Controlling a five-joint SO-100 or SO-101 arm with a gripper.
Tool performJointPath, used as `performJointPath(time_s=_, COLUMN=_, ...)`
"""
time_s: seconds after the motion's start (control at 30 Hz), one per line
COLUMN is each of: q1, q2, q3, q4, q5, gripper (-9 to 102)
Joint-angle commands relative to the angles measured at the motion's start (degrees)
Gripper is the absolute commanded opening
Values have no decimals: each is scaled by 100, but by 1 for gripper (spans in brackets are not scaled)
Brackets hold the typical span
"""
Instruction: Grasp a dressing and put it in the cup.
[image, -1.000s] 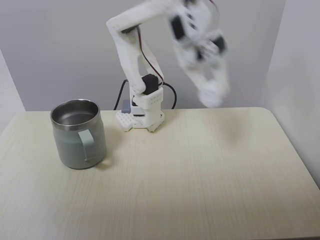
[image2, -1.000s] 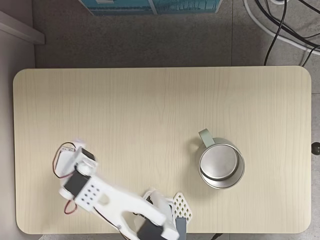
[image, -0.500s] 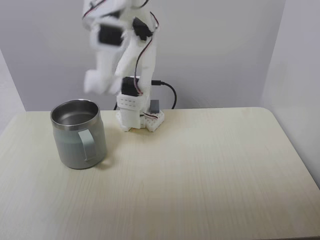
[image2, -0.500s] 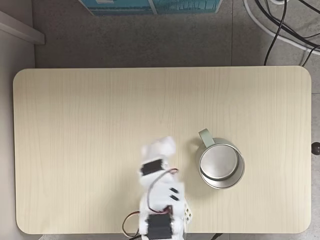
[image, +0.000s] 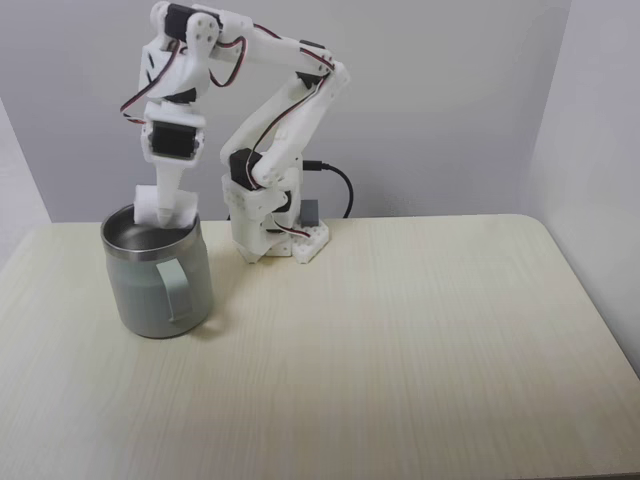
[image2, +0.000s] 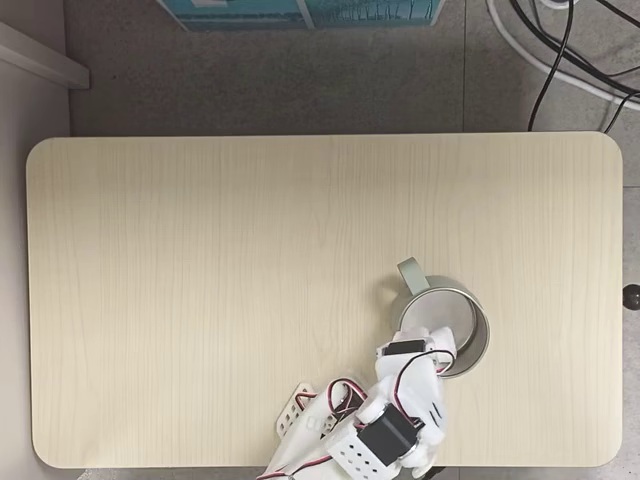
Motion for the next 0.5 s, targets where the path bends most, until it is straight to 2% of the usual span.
performJointPath(time_s=0.0, q1=70, q2=141, q3=18, q4=-158, q5=26, gripper=0)
performJointPath(time_s=0.1, q1=70, q2=202, q3=44, q4=-220, q5=44, gripper=4)
performJointPath(time_s=0.23, q1=149, q2=132, q3=0, q4=-325, q5=-35, gripper=26)
performJointPath(time_s=0.47, q1=105, q2=431, q3=158, q4=-281, q5=35, gripper=28)
